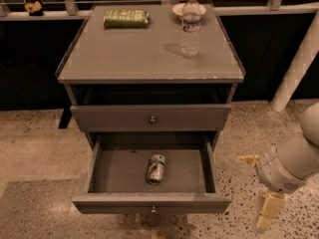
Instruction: Pick 7up can from middle drawer and place on counter
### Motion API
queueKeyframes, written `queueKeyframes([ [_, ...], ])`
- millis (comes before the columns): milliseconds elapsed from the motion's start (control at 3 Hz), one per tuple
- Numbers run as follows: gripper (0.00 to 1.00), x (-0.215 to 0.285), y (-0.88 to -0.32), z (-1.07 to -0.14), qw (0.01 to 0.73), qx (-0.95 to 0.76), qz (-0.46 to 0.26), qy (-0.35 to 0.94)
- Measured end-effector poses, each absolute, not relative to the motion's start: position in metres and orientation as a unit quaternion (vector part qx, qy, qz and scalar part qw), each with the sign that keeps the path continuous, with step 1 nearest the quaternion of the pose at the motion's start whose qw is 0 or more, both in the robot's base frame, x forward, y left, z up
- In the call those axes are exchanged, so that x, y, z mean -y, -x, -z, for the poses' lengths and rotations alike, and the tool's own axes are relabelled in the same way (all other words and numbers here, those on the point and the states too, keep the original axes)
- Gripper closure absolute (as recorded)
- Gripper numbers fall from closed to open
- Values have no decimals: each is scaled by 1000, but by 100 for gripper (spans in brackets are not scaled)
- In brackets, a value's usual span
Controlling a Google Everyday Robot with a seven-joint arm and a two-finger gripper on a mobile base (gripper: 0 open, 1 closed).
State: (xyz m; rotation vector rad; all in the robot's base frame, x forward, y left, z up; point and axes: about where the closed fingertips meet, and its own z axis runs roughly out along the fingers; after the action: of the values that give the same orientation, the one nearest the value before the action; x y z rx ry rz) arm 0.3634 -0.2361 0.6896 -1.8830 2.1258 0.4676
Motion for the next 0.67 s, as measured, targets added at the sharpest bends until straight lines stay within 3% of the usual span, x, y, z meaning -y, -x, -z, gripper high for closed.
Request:
queueKeyframes([
  [667, 0, 227, -369, -683, 122, -722, -157, 662],
])
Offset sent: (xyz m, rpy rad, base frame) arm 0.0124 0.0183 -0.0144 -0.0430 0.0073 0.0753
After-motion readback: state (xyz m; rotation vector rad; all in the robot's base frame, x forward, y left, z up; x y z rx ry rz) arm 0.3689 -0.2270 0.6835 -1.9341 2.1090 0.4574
